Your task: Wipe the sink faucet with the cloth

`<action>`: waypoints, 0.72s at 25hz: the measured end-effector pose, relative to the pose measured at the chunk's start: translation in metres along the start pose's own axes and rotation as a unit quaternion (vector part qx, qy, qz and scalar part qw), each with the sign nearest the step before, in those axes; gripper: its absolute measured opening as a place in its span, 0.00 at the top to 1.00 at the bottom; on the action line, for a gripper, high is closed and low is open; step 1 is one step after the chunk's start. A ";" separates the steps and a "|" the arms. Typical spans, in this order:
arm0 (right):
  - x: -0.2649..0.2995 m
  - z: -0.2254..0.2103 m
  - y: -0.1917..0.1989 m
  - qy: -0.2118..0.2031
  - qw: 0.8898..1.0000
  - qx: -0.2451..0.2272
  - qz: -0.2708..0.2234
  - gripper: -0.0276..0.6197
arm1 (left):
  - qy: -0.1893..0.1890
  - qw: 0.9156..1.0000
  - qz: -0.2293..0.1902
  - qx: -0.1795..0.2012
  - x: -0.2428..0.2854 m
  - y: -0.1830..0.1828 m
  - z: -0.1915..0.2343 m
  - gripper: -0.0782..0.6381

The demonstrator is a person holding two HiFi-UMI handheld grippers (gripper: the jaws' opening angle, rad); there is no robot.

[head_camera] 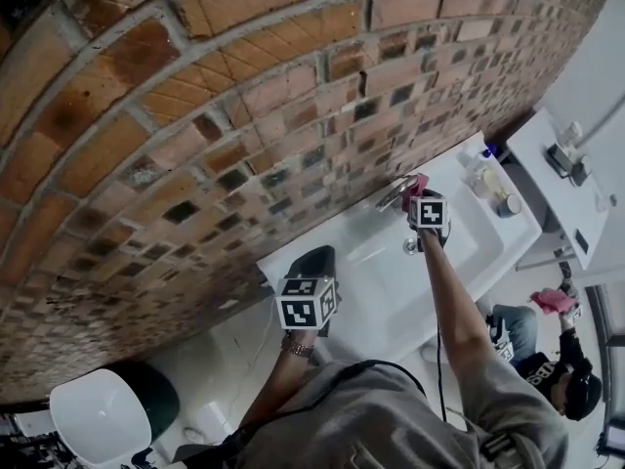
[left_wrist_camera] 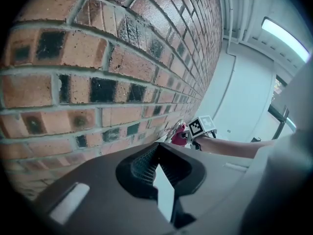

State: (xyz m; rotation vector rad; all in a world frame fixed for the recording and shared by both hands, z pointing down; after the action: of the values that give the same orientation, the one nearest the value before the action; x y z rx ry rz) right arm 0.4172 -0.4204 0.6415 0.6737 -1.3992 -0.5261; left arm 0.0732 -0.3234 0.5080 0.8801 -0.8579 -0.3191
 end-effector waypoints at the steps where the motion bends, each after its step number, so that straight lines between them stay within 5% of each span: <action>1: 0.003 0.002 0.001 0.005 1.000 0.004 0.007 0.84 | -0.003 1.000 0.000 -0.002 0.000 0.000 0.002 0.86; 7: 0.033 0.043 0.045 -0.084 0.994 -0.003 0.071 0.84 | -0.010 1.000 0.004 -0.001 0.007 0.002 0.002 0.86; 11: 0.036 0.037 0.095 -0.066 0.988 0.063 0.127 0.84 | -0.003 1.000 0.007 0.010 0.007 0.001 -0.007 0.86; 15: -0.012 -0.018 0.097 0.053 0.990 0.124 0.034 0.84 | -0.015 1.000 0.012 0.008 0.002 0.006 -0.002 0.86; 18: -0.020 -0.055 0.062 0.064 0.983 0.163 -0.046 0.84 | -0.027 1.000 0.012 0.000 0.006 0.006 0.006 0.86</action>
State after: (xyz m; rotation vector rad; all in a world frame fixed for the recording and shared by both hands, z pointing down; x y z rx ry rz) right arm 0.4661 -0.3557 0.6686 1.0233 -1.3486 -0.3207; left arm 0.0716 -0.3261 0.5178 0.8635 -0.9175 -0.3220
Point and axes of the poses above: the fingertips, and each gripper's own axes: x forward along the fingers, z to its left, y out of its underside, the point moved 8 cm from there along -x, backward along the fingers, and after that the axes turned 1 degree about y, right-handed, at the moved point
